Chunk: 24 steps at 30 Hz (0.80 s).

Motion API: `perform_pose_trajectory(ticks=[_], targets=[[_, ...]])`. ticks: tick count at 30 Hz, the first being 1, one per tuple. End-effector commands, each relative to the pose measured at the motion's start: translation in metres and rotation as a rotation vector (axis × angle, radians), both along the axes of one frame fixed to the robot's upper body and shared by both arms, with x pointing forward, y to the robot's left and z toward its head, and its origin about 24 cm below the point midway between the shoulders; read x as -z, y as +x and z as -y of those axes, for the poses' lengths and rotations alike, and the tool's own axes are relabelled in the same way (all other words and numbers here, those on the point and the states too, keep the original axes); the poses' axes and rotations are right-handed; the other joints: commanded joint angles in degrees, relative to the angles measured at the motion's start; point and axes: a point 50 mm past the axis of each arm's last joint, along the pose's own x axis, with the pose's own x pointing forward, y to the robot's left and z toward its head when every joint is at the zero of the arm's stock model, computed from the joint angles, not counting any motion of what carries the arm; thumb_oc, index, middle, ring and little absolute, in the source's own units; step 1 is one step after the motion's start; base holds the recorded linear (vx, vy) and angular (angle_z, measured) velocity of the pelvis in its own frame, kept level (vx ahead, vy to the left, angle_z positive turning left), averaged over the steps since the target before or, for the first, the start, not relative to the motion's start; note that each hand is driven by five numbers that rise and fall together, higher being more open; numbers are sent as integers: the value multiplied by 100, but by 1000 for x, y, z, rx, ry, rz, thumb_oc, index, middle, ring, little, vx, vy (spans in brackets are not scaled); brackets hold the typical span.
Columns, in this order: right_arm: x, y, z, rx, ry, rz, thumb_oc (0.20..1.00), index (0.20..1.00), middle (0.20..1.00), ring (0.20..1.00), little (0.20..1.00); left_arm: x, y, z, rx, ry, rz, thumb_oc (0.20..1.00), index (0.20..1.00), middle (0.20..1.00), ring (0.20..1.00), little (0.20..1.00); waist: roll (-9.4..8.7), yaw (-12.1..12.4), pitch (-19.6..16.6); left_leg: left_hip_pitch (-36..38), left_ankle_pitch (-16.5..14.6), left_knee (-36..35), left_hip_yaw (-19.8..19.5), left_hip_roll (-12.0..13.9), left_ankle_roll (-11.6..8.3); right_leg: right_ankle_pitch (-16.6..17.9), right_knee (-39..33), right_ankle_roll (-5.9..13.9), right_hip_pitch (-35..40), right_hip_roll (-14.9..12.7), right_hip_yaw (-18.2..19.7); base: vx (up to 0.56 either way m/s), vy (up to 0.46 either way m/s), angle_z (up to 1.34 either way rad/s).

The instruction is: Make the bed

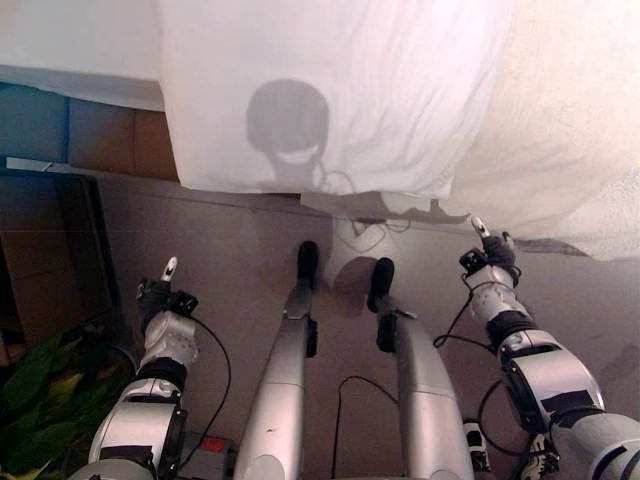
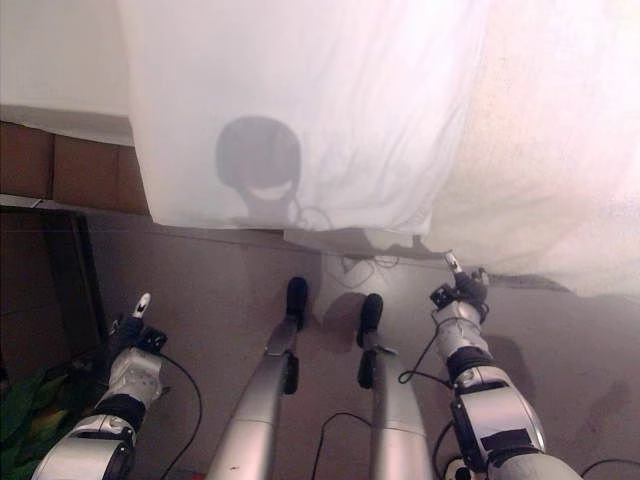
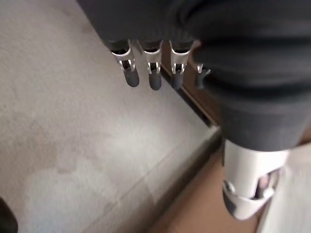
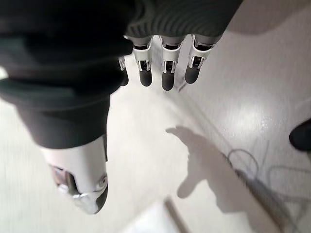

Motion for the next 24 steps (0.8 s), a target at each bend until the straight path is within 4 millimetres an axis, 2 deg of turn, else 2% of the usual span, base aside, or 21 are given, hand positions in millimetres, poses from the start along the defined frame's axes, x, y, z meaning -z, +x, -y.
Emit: perform_pose_trajectory(ticks=[1,5,8,11,13,15,19,24], targets=[[22,-34,27,44,-181,-119,1000,1000,1000,1000,1000,24,-27,0,10,96,-150,1000,1000,1000,1000,1000,194,-201,-42,329,-780,513,174,-338,80,244,-797,633,852,-75,-120,-40,22,-2],[55,-70,38,-42,-300,-299,1000,1000,1000,1000,1000,49,-53,6,173,222,-323,1000,1000,1000,1000,1000,184,-243,-42,1279,-774,309,145,-355,103,211,-902,647,1755,-64,-91,-5,18,-4],[81,-98,42,-185,-395,-467,1000,1000,1000,1000,1000,67,-77,8,256,247,-422,1000,1000,1000,1000,1000,154,-263,-43,2193,-729,-30,126,-303,110,257,-1259,690,2638,21,-53,59,-19,-20],[100,-123,40,-358,-509,-608,1000,1000,1000,1000,1000,80,-95,15,383,297,-502,1000,1000,1000,1000,1000,120,-300,-416,2722,-639,-381,142,-244,104,322,-1654,720,3142,97,-48,101,-34,-20],[111,-137,34,-517,-591,-691,1000,1000,1000,1000,1000,84,-99,19,493,348,-540,1000,1000,1000,1000,1000,86,-327,-680,3008,-606,-576,150,-229,97,347,-1867,742,3423,168,-50,83,-68,-29],[121,-151,31,-603,-604,-747,1000,1000,1000,1000,1000,87,-103,24,594,403,-576,1000,1000,1000,1000,1000,69,-347,-927,3237,-569,-739,150,-197,90,383,-2064,751,3642,216,-54,58,-55,-21],[142,-177,19,-747,-562,-868,1000,1000,1000,1000,1000,102,-117,36,825,487,-721,1000,1000,1000,1000,1000,57,-416,-1423,3709,-519,-1108,235,-133,55,474,-2462,783,4085,303,-44,52,-30,-1],[163,-209,5,-827,-461,-982,1000,1000,1000,1000,1000,119,-139,51,984,460,-828,1000,1000,1000,1000,1000,52,-447,-1945,4185,-580,-1386,361,-135,45,594,-2991,821,4582,383,4,79,-16,-8]])
